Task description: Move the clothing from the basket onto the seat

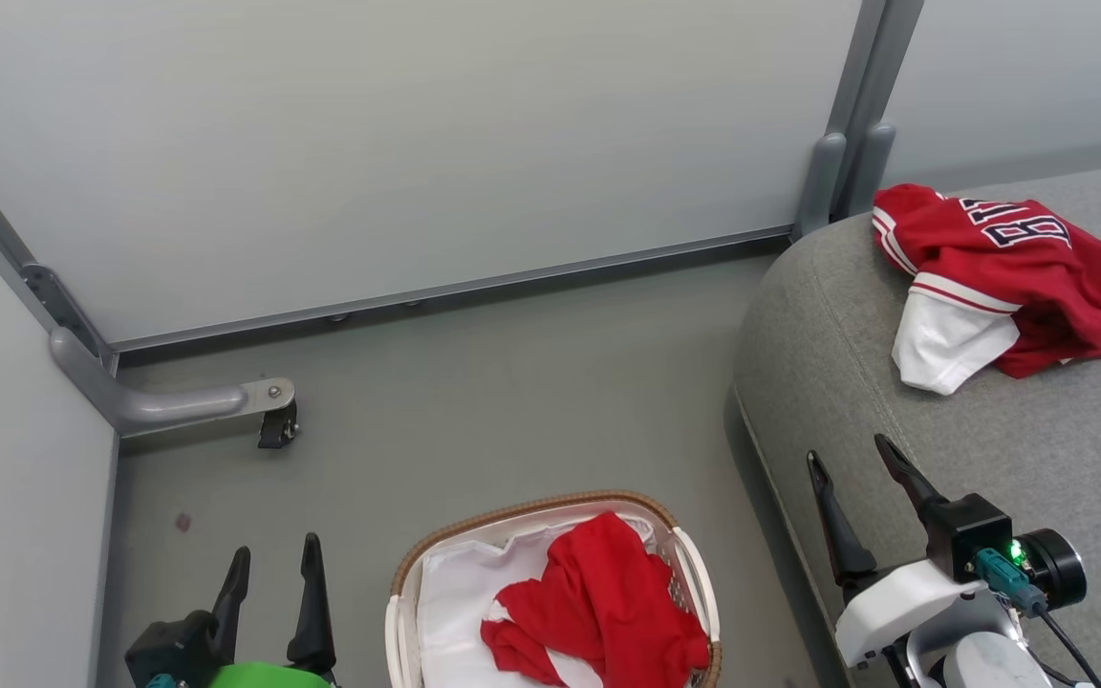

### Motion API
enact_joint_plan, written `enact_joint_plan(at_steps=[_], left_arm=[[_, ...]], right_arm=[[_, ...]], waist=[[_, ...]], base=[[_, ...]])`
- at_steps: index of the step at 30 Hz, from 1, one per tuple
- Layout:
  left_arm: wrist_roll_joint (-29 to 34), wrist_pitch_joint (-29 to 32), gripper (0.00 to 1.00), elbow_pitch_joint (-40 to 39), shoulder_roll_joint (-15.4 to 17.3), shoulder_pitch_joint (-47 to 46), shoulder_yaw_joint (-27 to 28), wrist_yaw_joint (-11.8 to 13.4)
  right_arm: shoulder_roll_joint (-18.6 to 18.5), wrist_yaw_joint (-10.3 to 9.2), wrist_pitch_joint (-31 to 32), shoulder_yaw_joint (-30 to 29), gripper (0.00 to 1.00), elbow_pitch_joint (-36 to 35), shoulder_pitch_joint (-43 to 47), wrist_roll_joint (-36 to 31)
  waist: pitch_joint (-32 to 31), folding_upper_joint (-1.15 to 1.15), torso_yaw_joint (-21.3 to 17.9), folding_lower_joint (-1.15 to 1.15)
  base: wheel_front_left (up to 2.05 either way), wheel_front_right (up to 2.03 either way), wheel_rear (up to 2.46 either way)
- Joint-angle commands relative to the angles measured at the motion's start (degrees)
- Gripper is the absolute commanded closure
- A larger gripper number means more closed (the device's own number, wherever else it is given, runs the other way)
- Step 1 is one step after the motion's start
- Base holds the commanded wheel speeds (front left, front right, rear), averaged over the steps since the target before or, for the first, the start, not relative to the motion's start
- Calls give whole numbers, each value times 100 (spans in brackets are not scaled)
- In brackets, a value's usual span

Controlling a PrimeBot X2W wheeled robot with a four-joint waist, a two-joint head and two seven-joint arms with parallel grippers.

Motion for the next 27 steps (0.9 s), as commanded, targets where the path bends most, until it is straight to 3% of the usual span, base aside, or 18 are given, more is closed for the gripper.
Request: enact_joint_plan(at_steps=[1, 5, 12, 22, 27], left_arm=[[59, -3, 0, 5, 10, 53, -14, -26], [118, -3, 0, 50, 10, -87, -111, -47], [301, -3, 0, 350, 11, -729, -526, -102], [718, -3, 0, 1734, 125, -2384, -1350, -150], [617, -2, 0, 2477, 160, -3166, -1882, -148]], right_arm=[[-20, -8, -1, 7, 0, -35, 26, 36], [-20, -8, -1, 23, 0, -88, -73, 55], [-19, -8, -1, -34, 0, -253, -451, 13], [-16, -8, -1, -100, 0, -716, -1225, 91], [-15, -8, -1, -81, 0, -1021, -1602, 197]], waist=[[33, 0, -19, 0], [174, 0, -86, 0], [958, 0, -284, 0], [2534, 0, -771, 0], [3287, 0, -1053, 0]], base=[[0, 0, 0], [0, 0, 0], [0, 0, 0], [0, 0, 0], [0, 0, 0]])
